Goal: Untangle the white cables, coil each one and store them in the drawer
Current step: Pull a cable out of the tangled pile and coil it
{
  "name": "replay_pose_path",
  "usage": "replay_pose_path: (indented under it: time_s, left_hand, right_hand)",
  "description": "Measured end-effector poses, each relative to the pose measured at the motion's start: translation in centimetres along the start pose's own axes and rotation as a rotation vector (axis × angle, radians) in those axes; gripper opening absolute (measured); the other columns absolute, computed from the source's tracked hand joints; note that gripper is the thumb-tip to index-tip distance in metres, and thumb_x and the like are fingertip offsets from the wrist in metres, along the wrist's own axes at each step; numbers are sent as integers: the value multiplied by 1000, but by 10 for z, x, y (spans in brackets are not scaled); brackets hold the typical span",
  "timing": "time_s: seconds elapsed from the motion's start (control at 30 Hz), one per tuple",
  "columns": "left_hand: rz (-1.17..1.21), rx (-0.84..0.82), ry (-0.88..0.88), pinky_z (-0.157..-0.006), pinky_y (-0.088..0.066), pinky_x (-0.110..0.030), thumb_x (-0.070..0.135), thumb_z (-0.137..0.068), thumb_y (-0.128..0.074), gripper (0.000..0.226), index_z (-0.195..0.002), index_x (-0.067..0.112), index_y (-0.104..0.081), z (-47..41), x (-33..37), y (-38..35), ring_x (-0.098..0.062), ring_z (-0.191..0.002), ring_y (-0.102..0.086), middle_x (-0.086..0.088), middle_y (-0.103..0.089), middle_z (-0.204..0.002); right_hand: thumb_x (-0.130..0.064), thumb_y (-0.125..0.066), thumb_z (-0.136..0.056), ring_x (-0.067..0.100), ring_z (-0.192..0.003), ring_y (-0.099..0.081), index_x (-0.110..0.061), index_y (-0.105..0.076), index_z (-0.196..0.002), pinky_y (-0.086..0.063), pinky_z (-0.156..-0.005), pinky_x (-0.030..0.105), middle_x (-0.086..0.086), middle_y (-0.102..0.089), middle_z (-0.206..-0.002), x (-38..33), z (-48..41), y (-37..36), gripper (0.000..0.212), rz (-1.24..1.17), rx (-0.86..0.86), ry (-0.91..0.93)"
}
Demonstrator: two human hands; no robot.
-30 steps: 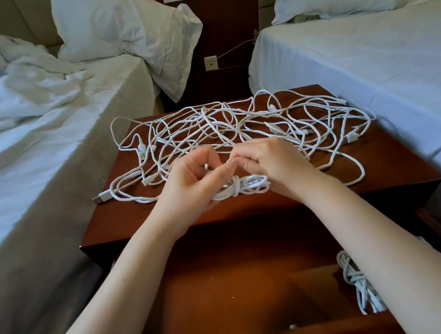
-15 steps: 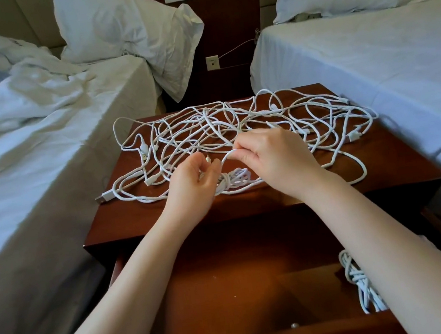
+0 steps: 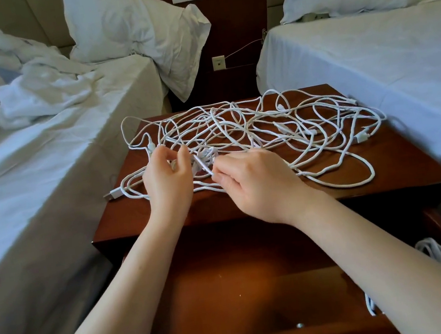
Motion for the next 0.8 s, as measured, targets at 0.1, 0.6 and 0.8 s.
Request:
replay_pose_path:
  time_s: [0.1,0.6,0.8]
  left_hand:
    - [12,46,24,-53,-32,-17,27,-95,-56,36,-63,20,-39,-4,-8,5,-8,-57,-40,2,-45,-58]
    - [479,-65,59,-43,-33,-24,21,-96,-55,35,-65,16,-41,0,3,-1,-11,-43,-37,-2,-40,-53]
    - [625,-371,-47,-37,-26,-19,14,-97,-52,31,-68,13,-42,19,29,-20,-8,-34,-33,5,-44,-44]
  right_hand:
    - [-19,-48,-91,16,-55,-42,-10,-60,-73,-33,-60,28,-7,-46,-60,-6,1,-7,24,33,-23,35]
    - [-32,-47,-99,25,-85,-63,-21,-68,-104,-41,-65,31,1,-70,-88,13,8,-35,24,96,-245,-102]
    - [-37,-41,-102,23,-98,-63,-27,-66,-110,-46,-75,32,-2,-70,-103,23,8,-31,28,108,-272,-199]
Point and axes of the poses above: each hand's wrist, its own z-axis away from the middle knuckle, its own y-axis out of the back of the hand, x = y × z, the point moved 8 cm from there along -z, towards the middle knuckle
